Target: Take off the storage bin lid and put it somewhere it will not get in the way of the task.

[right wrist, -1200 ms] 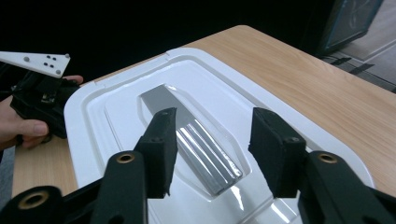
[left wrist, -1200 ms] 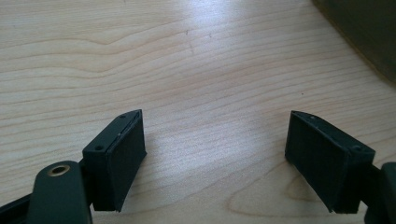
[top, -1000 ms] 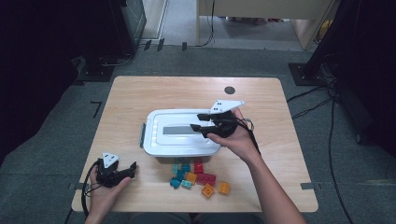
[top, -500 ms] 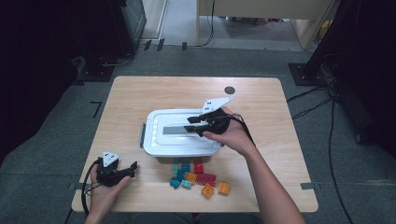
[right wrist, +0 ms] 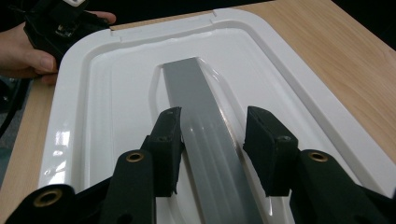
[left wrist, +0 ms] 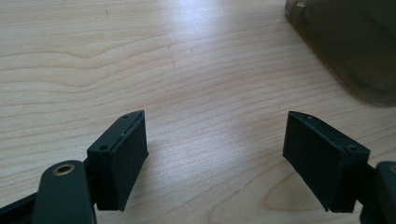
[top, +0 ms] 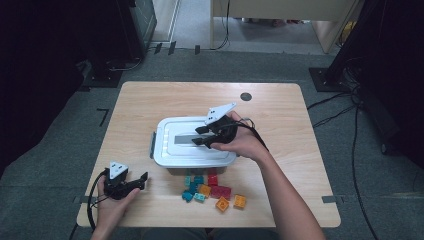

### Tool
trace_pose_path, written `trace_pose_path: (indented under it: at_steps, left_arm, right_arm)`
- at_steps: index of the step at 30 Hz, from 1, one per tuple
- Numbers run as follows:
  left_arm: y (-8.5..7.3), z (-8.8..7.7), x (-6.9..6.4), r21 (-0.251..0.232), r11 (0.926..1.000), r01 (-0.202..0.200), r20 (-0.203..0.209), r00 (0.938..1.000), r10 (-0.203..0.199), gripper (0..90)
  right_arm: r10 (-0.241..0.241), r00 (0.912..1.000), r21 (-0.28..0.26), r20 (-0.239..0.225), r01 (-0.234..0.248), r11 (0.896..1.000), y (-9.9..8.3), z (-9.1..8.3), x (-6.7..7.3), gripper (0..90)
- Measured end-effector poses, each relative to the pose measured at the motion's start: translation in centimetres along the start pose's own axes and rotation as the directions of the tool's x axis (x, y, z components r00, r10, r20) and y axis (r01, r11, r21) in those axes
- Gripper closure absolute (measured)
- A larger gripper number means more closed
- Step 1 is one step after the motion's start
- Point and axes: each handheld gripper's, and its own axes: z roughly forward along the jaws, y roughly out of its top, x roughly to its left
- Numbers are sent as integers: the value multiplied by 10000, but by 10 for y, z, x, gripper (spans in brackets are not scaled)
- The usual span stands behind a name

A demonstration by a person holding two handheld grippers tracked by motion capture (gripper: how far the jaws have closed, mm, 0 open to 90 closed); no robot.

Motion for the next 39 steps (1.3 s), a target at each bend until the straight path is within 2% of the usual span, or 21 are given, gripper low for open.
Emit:
trace_pose_path:
  at_steps: [2, 4, 6, 12, 17, 21, 28, 33, 39]
  left_arm:
    - [0, 0, -1, 18, 10000, -32, -6, 10000, 32, 222]
    - [-1, 0, -1, 17, 10000, -63, -20, 10000, 63, 222]
    - [-1, 1, -1, 18, 10000, -70, -27, 10000, 70, 222]
    - [-1, 1, -1, 50, 10000, -86, -21, 10000, 86, 222]
    - [1, -2, -2, -163, 9999, 32, 58, 10000, -31, 222]
    - [1, -2, -4, -253, 9997, -64, 154, 9999, 68, 221]
    - [1, -1, -3, -202, 9998, -39, 181, 9998, 43, 221]
    - [1, 0, -3, -141, 9999, -23, 100, 9999, 25, 221]
    - [0, 4, -2, 188, 9998, 32, -163, 9999, -29, 223]
  right_arm:
    - [-175, 9998, -5, -33, 175, 9998, 0, 0, 1, 597]
    - [-400, 9987, 34, -301, 401, 9992, 0, -1, 1, 608]
    - [-481, 9984, 19, -297, 481, 9988, 0, -1, 0, 646]
    - [-797, 9926, -3, -916, 800, 9968, 0, -3, -7, 677]
    - [-878, 9906, -132, -1046, 869, 9961, 2, -8, -9, 683]
    - [-802, 9904, -423, -1123, 758, 9962, 3, -14, -11, 683]
    - [-610, 9937, -487, -945, 566, 9972, 3, -26, -12, 683]
    - [-393, 9974, -609, -606, 356, 9975, 0, -40, -13, 683]
    - [11, 9999, -742, -112, -19, 9972, -9, -59, -17, 683]
